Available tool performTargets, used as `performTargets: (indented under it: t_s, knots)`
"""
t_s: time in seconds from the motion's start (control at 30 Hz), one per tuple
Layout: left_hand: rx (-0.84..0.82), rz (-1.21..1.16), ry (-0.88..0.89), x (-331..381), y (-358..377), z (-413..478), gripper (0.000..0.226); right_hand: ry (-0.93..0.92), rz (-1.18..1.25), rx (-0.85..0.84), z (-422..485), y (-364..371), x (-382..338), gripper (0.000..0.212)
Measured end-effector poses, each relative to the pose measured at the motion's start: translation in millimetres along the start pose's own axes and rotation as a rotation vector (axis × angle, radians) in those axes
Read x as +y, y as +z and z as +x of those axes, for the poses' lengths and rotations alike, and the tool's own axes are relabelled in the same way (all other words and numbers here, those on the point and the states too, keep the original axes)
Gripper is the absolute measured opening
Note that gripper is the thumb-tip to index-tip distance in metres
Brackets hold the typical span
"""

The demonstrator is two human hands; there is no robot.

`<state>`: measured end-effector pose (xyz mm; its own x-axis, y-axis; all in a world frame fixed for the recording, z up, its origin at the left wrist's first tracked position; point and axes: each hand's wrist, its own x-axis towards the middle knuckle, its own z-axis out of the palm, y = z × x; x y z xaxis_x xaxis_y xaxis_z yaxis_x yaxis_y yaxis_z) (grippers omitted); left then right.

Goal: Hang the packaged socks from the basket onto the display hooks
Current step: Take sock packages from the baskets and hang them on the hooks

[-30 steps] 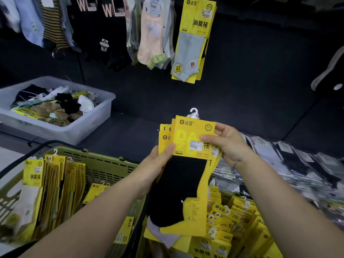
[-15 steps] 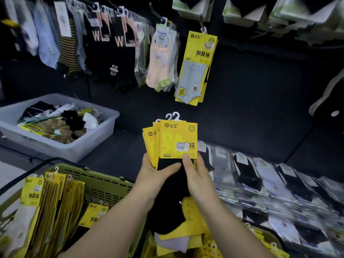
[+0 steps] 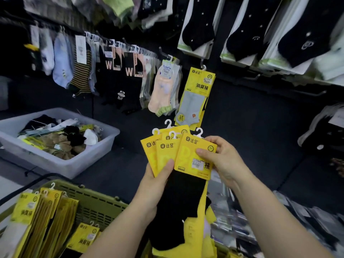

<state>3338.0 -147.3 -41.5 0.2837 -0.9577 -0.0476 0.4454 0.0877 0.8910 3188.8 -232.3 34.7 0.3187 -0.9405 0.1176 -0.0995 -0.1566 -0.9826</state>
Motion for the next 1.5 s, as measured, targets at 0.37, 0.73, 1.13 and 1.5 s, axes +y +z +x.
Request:
performTargets:
  t_s: [0.37, 0.73, 1.13, 1.5]
  knots:
    - [0.196, 0.244, 0.283, 42, -56, 57, 0.029, -0.221, -0.081, 0.253, 89, -1, -62, 0.005]
    - [0.327, 0.232, 0.253, 38, -70, 81, 0.063, -0.341, -0.305, 0.471, 228, 18, -114, 0.02]
    - [0.25, 0.174, 0.199, 29, -51, 83, 0.051, -0.236, -0.368, 0.2, 157, 36, -51, 0.029]
    - [0.092, 0.089, 0.228, 34, -37, 72, 0.071, -0.106, -0.307, -0.153, 91, 52, -18, 0.048]
